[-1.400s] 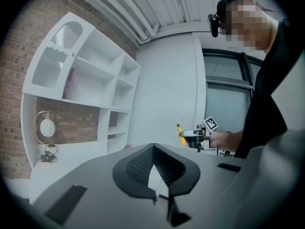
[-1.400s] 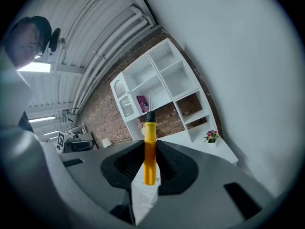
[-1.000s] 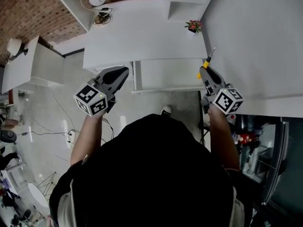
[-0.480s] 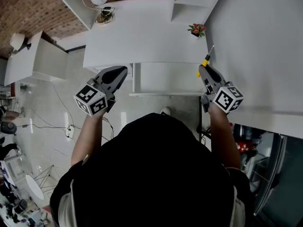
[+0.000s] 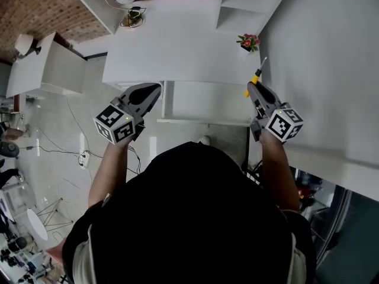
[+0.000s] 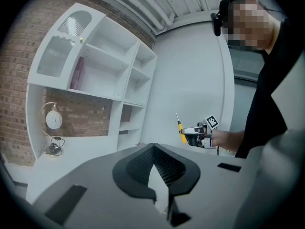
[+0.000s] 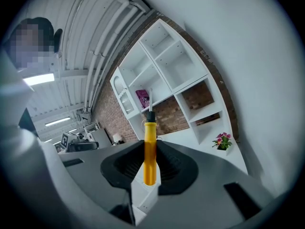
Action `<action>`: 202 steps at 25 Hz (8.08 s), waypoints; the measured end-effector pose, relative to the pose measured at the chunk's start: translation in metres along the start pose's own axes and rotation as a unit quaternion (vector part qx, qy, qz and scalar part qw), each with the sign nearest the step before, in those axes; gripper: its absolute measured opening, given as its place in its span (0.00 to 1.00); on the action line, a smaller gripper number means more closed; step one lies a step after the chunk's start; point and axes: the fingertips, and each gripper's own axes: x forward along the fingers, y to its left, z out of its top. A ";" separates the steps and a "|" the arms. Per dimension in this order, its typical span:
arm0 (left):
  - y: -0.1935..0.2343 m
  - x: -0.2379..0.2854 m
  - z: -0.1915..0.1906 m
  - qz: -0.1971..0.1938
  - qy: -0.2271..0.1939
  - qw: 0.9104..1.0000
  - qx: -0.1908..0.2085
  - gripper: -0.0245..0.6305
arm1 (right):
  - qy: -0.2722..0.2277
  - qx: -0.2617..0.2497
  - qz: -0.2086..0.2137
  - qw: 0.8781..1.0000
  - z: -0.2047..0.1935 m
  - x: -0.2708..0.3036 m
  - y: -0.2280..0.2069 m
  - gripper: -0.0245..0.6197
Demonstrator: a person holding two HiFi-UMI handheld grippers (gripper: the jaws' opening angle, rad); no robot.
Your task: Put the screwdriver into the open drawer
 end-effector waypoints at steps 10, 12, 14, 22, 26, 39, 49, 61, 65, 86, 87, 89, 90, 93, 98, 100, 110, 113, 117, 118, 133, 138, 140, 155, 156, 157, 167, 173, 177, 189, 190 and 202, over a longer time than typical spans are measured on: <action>0.006 0.035 0.000 0.011 0.013 1.000 -0.007 0.06 | 0.017 -0.012 0.021 1.000 0.013 0.022 -0.029 0.17; 0.008 0.042 0.001 0.013 0.014 1.000 -0.007 0.06 | 0.024 -0.019 0.018 0.999 0.013 0.025 -0.037 0.17; 0.010 0.046 0.004 0.016 0.013 1.000 -0.007 0.06 | 0.032 -0.020 0.017 0.999 0.012 0.028 -0.041 0.17; 0.019 0.048 0.003 0.033 0.010 0.999 -0.014 0.06 | 0.040 -0.015 0.032 0.999 0.012 0.037 -0.046 0.17; 0.019 0.047 0.002 0.037 0.010 0.999 -0.017 0.06 | 0.044 -0.016 0.038 0.998 0.014 0.041 -0.045 0.17; 0.025 0.026 -0.009 0.047 0.002 0.999 -0.026 0.06 | 0.052 -0.001 0.060 0.997 0.004 0.048 -0.030 0.17; 0.043 0.036 -0.002 0.024 -0.004 0.999 -0.025 0.06 | 0.051 -0.004 0.039 0.998 0.008 0.058 -0.029 0.17; 0.082 0.038 -0.011 0.017 0.005 0.999 -0.042 0.06 | 0.084 -0.030 0.016 0.996 -0.010 0.092 -0.035 0.17; 0.098 0.038 -0.015 0.020 0.007 0.999 -0.047 0.06 | 0.107 -0.051 0.008 0.993 -0.024 0.105 -0.045 0.17; 0.143 0.050 -0.023 0.025 0.023 0.998 -0.062 0.06 | 0.207 -0.129 -0.011 0.970 -0.108 0.157 -0.079 0.17; 0.144 0.051 -0.023 0.026 0.024 0.997 -0.062 0.06 | 0.212 -0.133 -0.010 0.968 -0.112 0.158 -0.080 0.17; 0.146 0.052 -0.024 0.027 0.027 0.997 -0.062 0.06 | 0.225 -0.142 -0.008 0.964 -0.122 0.159 -0.082 0.17; 0.147 0.052 -0.025 0.027 0.028 0.997 -0.063 0.06 | 0.232 -0.146 -0.005 0.962 -0.127 0.160 -0.082 0.17; 0.150 0.051 -0.028 0.030 0.030 0.997 -0.065 0.06 | 0.250 -0.150 0.003 0.957 -0.146 0.163 -0.079 0.17; 0.154 0.048 -0.034 0.032 0.037 0.996 -0.069 0.06 | 0.270 -0.154 0.009 0.950 -0.169 0.166 -0.076 0.17; 0.155 0.046 -0.035 0.033 0.039 0.996 -0.070 0.06 | 0.279 -0.158 0.012 0.947 -0.178 0.167 -0.075 0.17; 0.163 0.040 -0.055 0.040 0.053 0.994 -0.084 0.06 | 0.325 -0.191 0.019 0.926 -0.227 0.172 -0.080 0.17; 0.166 0.040 -0.062 0.044 0.057 0.994 -0.087 0.06 | 0.340 -0.199 0.019 0.919 -0.242 0.173 -0.086 0.17; 0.169 0.040 -0.070 0.046 0.064 0.993 -0.093 0.06 | 0.357 -0.207 0.025 0.911 -0.260 0.175 -0.092 0.17; 0.170 0.040 -0.071 0.046 0.065 0.992 -0.094 0.06 | 0.360 -0.207 0.027 0.909 -0.264 0.177 -0.093 0.17; 0.177 0.034 -0.094 0.066 0.081 0.988 -0.115 0.06 | 0.424 -0.211 0.058 0.879 -0.324 0.185 -0.101 0.17; 0.184 0.027 -0.099 0.076 0.088 0.986 -0.118 0.06 | 0.440 -0.216 0.066 0.869 -0.344 0.190 -0.105 0.17; 0.186 0.026 -0.101 0.079 0.089 0.986 -0.118 0.06 | 0.447 -0.228 0.069 0.862 -0.353 0.191 -0.111 0.17; 0.192 0.024 -0.122 0.096 0.102 0.982 -0.130 0.06 | 0.498 -0.230 0.069 0.833 -0.402 0.196 -0.144 0.17; 0.193 0.024 -0.124 0.098 0.103 0.981 -0.131 0.06 | 0.500 -0.230 0.070 0.832 -0.407 0.197 -0.146 0.17; 0.194 0.023 -0.126 0.099 0.104 0.981 -0.132 0.06 | 0.503 -0.230 0.071 0.830 -0.411 0.198 -0.148 0.17; 0.200 0.015 -0.148 0.107 0.118 0.976 -0.149 0.06 | 0.535 -0.234 0.077 0.808 -0.449 0.207 -0.164 0.17; 0.201 0.012 -0.160 0.109 0.130 0.973 -0.159 0.06 | 0.548 -0.238 0.078 0.798 -0.461 0.216 -0.174 0.17; 0.202 0.013 -0.165 0.110 0.132 0.971 -0.163 0.06 | 0.558 -0.240 0.080 0.790 -0.474 0.215 -0.181 0.17; 0.209 0.014 -0.183 0.112 0.144 0.967 -0.175 0.06 | 0.576 -0.253 0.069 0.774 -0.494 0.221 -0.200 0.17; 0.209 0.014 -0.183 0.112 0.145 0.967 -0.175 0.06 | 0.577 -0.253 0.068 0.774 -0.496 0.222 -0.201 0.17; 0.202 0.013 -0.198 0.108 0.154 0.965 -0.182 0.06 | 0.580 -0.254 0.059 0.772 -0.513 0.227 -0.209 0.17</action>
